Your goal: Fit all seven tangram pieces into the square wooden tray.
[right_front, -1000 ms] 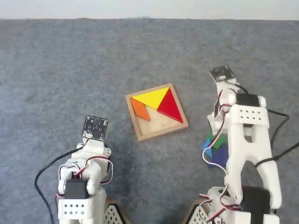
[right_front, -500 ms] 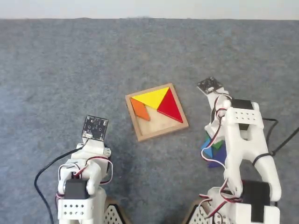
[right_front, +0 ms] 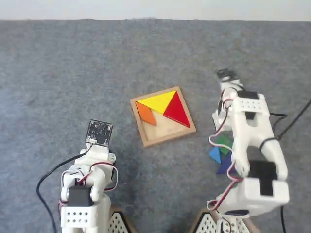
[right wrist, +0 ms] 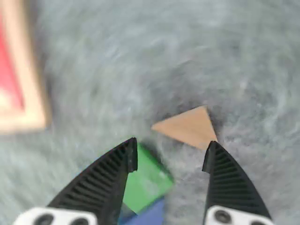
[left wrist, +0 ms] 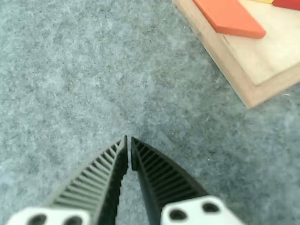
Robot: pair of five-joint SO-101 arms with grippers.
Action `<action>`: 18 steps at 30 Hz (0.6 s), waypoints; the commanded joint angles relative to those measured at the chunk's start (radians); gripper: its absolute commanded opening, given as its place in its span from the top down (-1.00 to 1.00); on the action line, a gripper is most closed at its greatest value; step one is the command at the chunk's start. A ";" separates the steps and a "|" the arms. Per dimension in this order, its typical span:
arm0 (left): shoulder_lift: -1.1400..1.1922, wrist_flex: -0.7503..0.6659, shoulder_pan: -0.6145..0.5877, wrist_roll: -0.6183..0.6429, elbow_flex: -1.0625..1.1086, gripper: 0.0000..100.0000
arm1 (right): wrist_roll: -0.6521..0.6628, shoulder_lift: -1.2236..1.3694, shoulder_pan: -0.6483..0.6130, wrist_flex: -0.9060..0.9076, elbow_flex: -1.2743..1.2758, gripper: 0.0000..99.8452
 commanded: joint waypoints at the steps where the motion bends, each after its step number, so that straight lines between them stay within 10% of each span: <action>1: -0.020 0.005 -0.003 0.009 -0.012 0.97 | -0.425 0.022 0.005 -0.013 -0.112 0.54; 7: -0.020 0.005 -0.003 0.009 -0.012 0.97 | -0.795 0.048 0.005 -0.022 -0.124 0.53; 18: -0.020 0.005 -0.003 0.009 -0.012 0.97 | -0.931 0.051 0.085 -0.088 -0.118 0.54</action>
